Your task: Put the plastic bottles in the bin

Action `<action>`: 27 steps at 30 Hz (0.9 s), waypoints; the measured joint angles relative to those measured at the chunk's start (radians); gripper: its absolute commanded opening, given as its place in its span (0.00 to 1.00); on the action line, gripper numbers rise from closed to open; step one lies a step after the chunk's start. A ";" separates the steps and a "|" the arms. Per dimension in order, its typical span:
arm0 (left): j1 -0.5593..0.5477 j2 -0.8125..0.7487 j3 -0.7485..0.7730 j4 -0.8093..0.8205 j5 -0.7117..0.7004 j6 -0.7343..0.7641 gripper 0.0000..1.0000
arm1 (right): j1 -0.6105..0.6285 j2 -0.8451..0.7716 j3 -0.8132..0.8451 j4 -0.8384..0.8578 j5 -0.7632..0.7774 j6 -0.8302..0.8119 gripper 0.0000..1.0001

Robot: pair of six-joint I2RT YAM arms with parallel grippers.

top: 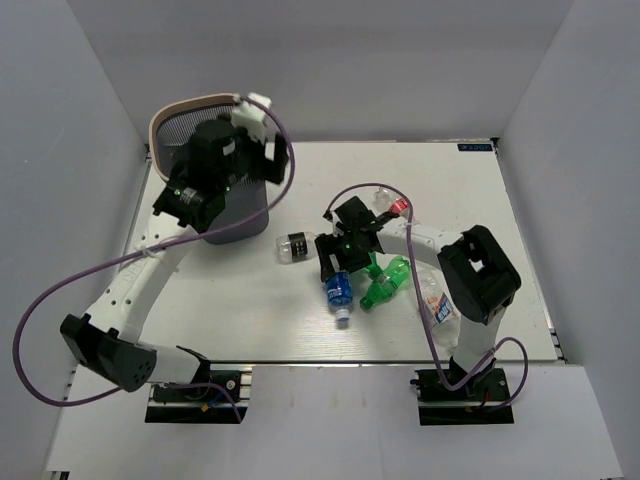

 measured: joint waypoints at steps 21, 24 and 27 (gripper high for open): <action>-0.089 -0.230 -0.661 -0.008 0.283 0.026 0.98 | -0.134 -0.253 0.367 0.014 0.060 -0.187 0.10; -0.100 -0.216 -0.683 0.017 0.283 0.037 0.98 | -0.154 -0.240 0.454 0.111 0.063 -0.201 0.10; -0.113 -0.204 -0.698 0.035 0.283 0.050 0.98 | -0.158 -0.142 0.616 0.226 0.023 -0.203 0.10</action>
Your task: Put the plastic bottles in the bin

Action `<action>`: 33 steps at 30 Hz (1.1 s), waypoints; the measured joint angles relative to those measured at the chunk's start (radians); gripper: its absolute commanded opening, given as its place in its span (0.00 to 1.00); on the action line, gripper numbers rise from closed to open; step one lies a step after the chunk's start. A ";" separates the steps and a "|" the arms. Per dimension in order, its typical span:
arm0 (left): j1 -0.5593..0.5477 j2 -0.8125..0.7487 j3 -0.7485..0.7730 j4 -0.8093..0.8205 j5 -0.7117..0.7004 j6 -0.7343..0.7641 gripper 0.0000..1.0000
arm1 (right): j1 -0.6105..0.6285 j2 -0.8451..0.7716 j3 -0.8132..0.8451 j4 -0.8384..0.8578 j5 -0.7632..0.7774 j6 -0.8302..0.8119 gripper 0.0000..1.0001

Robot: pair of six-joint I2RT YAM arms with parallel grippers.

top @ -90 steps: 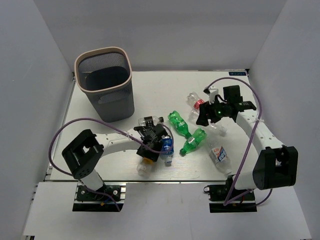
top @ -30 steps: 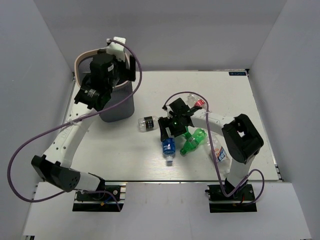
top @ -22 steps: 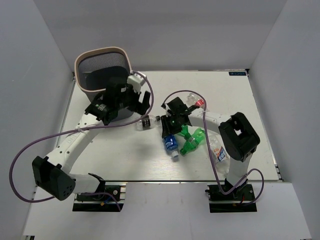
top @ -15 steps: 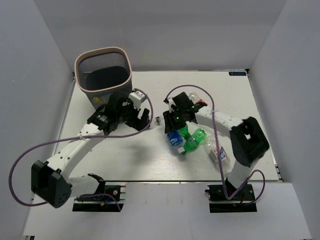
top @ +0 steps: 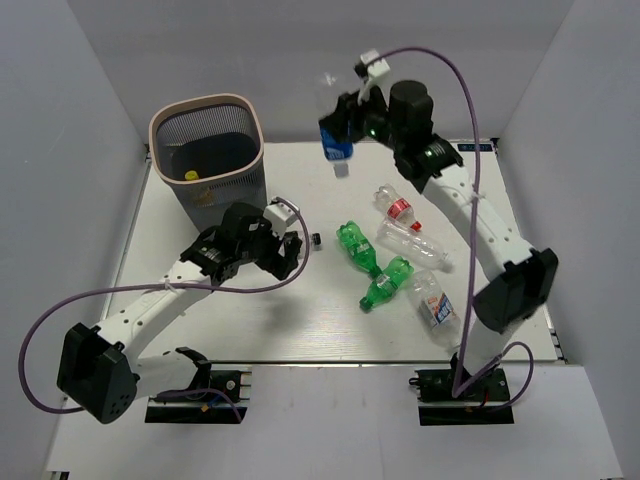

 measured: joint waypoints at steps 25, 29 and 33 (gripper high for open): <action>-0.127 0.040 -0.099 0.124 -0.245 0.042 0.99 | 0.173 0.583 0.463 0.780 -0.251 0.284 0.58; -0.147 0.055 -0.098 0.151 -0.304 0.057 0.99 | 0.193 0.631 0.475 0.777 -0.241 0.272 0.90; -0.153 0.097 -0.095 0.195 -0.350 0.097 0.99 | 0.186 0.646 0.483 0.758 -0.244 0.255 0.90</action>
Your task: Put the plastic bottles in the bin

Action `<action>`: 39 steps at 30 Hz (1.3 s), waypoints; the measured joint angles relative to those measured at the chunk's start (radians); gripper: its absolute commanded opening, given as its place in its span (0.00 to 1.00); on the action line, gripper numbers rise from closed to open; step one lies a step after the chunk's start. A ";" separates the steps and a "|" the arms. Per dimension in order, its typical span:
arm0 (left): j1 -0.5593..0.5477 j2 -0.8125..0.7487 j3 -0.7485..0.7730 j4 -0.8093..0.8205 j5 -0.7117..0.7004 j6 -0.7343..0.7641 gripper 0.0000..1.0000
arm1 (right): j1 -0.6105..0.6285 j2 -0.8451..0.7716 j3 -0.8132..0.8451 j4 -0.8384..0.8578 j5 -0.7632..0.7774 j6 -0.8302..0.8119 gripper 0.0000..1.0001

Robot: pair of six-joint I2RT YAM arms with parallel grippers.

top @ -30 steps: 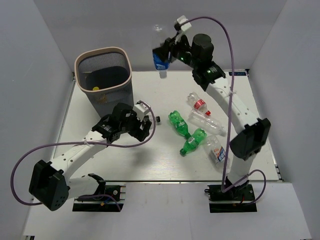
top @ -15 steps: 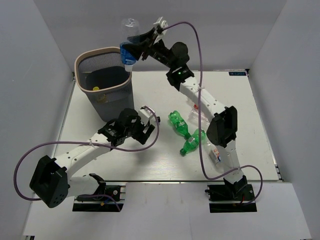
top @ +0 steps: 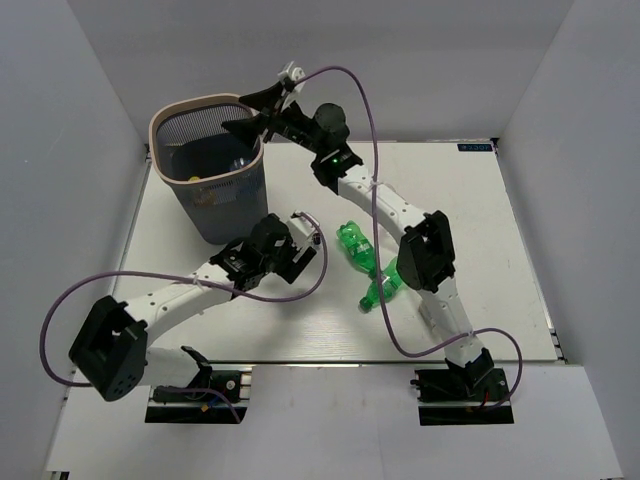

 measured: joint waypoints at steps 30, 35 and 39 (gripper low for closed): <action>-0.010 0.400 0.229 0.101 -0.035 0.148 0.25 | -0.533 -0.928 -1.019 -0.851 -0.114 -0.383 0.85; -0.006 0.240 0.417 0.050 -0.014 0.073 0.26 | -0.533 -0.832 -1.016 -1.003 -0.054 -0.459 0.90; 0.006 0.148 0.594 0.081 -0.059 0.008 0.29 | -0.514 -0.727 -0.980 -1.105 -0.048 -0.506 0.90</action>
